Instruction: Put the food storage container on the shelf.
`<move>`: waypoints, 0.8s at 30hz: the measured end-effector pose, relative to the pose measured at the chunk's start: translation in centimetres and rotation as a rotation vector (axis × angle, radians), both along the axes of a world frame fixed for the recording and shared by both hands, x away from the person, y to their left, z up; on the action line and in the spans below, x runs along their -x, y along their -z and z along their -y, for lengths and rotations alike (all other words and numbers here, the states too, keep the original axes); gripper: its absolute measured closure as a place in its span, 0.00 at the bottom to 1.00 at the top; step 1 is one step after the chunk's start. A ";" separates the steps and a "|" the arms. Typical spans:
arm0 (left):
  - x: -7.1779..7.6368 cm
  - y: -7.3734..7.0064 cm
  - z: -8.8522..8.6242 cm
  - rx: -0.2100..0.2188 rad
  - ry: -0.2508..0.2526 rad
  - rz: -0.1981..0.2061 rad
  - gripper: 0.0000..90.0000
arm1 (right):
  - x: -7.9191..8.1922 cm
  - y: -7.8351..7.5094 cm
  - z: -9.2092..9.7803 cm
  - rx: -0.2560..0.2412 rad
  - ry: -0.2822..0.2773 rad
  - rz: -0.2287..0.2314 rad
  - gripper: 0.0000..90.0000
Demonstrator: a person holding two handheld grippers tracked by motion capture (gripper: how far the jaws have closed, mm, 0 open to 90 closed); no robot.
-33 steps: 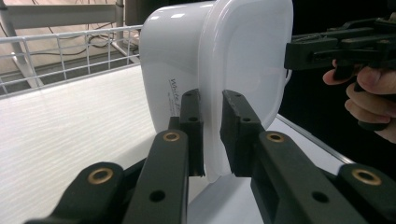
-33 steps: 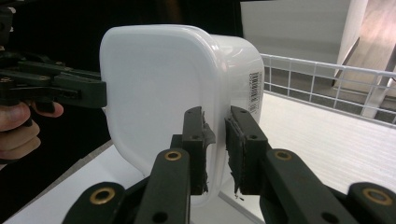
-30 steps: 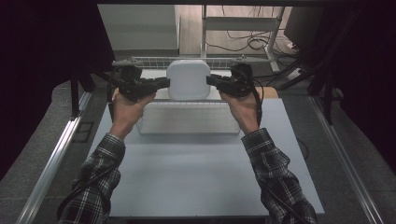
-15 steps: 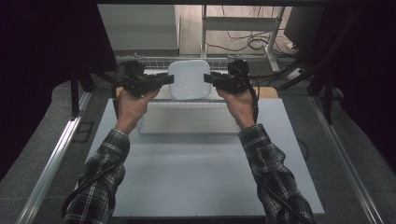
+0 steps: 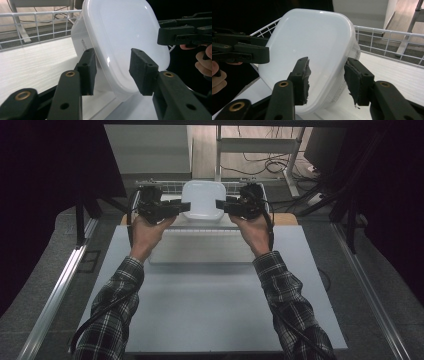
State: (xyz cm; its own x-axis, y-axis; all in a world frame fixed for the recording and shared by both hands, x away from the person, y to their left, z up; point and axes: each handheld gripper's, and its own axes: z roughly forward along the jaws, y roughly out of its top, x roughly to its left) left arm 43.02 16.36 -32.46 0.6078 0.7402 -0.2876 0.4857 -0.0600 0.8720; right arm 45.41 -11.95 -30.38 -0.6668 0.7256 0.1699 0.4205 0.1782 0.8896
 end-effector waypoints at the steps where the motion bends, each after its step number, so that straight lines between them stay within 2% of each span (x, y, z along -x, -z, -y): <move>1: -0.1 0.0 0.0 0.000 0.000 -0.002 0.61 | -0.1 0.0 -0.1 0.006 0.002 -0.001 0.57; 2: -0.1 0.0 0.1 -0.009 -0.004 -0.002 0.56 | -0.2 0.0 -0.3 0.037 0.020 0.005 0.53; 4: -0.3 0.0 0.2 -0.015 -0.020 -0.005 0.51 | -0.4 0.0 -0.5 0.054 0.031 0.012 0.52; 7: -0.7 -0.3 0.1 -0.041 -0.051 -0.004 0.47 | -0.6 0.0 -0.6 0.053 0.042 0.013 0.52; 10: -1.1 -0.4 0.2 -0.047 -0.068 -0.007 0.46 | -0.8 0.0 -0.6 0.045 0.043 0.011 0.51; 17: -1.7 -0.6 0.4 -0.070 -0.092 0.002 0.44 | -1.5 0.0 -0.9 0.050 0.074 0.015 0.48; 21: -2.0 -0.9 0.6 -0.111 -0.103 0.015 0.38 | -1.6 0.0 -0.8 0.055 0.078 0.015 0.46; 23: -1.9 -0.9 0.6 -0.114 -0.102 0.019 0.36 | -1.6 0.0 -0.8 0.056 0.082 0.016 0.45; 24: -1.7 -1.0 0.5 -0.086 -0.091 0.016 0.33 | -1.5 -0.1 -0.6 0.052 0.084 0.025 0.42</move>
